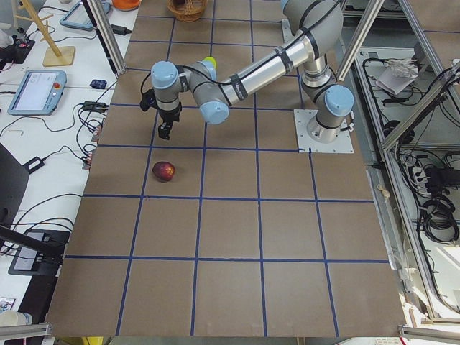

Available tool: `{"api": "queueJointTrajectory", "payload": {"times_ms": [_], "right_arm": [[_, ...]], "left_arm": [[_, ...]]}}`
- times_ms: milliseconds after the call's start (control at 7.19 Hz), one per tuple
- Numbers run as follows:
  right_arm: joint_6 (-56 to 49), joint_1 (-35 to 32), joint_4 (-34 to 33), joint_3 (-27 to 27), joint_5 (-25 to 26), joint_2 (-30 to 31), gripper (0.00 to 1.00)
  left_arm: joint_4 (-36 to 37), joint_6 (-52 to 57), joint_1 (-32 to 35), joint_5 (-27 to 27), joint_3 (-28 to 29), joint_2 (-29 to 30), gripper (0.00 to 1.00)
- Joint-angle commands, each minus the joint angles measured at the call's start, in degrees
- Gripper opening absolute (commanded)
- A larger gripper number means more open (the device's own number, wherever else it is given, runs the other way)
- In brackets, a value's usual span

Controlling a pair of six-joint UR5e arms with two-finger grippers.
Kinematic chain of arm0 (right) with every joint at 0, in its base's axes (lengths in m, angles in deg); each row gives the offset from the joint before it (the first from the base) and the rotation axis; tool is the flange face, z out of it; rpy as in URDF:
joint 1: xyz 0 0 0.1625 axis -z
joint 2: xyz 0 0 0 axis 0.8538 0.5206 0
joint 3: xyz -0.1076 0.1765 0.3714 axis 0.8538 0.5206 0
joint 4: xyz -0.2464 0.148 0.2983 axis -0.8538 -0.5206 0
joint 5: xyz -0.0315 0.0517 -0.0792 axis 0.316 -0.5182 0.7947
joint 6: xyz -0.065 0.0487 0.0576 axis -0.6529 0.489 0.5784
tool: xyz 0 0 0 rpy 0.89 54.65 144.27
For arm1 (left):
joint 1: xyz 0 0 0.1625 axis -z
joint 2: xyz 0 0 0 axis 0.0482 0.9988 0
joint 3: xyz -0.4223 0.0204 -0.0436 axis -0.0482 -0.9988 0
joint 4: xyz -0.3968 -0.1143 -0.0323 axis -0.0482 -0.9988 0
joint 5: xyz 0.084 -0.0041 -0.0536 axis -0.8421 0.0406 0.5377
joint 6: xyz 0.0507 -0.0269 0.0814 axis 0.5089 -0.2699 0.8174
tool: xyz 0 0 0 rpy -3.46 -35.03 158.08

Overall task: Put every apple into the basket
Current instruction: 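Drop red apple, grasp green apple with right while left grasps dark red apple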

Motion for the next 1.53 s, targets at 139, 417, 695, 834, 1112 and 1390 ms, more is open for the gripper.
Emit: {"api": "queueJointTrajectory", "payload": {"times_ms": [139, 417, 695, 834, 1112, 1390], "right_arm": [[30.9, -21.0, 10.5, -2.0, -0.8, 4.4, 1.0], [47.2, -30.5, 5.4, -5.1, -0.8, 2.2, 1.0], [50.0, -36.0, 3.7, -8.3, -0.9, 0.7, 1.0], [50.2, -37.3, 3.7, -8.3, -4.0, -0.2, 1.0], [52.7, -37.9, 3.8, -8.1, -7.9, -0.1, 1.0], [52.8, -39.1, 3.7, -8.2, -12.7, -0.7, 1.0]], "left_arm": [[5.5, 10.8, -3.4, -1.3, 1.4, 6.7, 1.0], [5.3, 10.1, -3.2, -3.5, 0.5, 9.0, 1.0], [4.1, 7.9, -2.9, -3.8, 0.5, 9.0, 0.59], [0.8, 5.2, -1.9, -3.9, 0.6, 7.3, 0.31], [-10.0, -7.5, -0.9, -3.3, -1.1, 1.6, 0.15], [-13.7, -18.2, -0.5, -1.4, -12.0, -10.1, 0.13]]}}
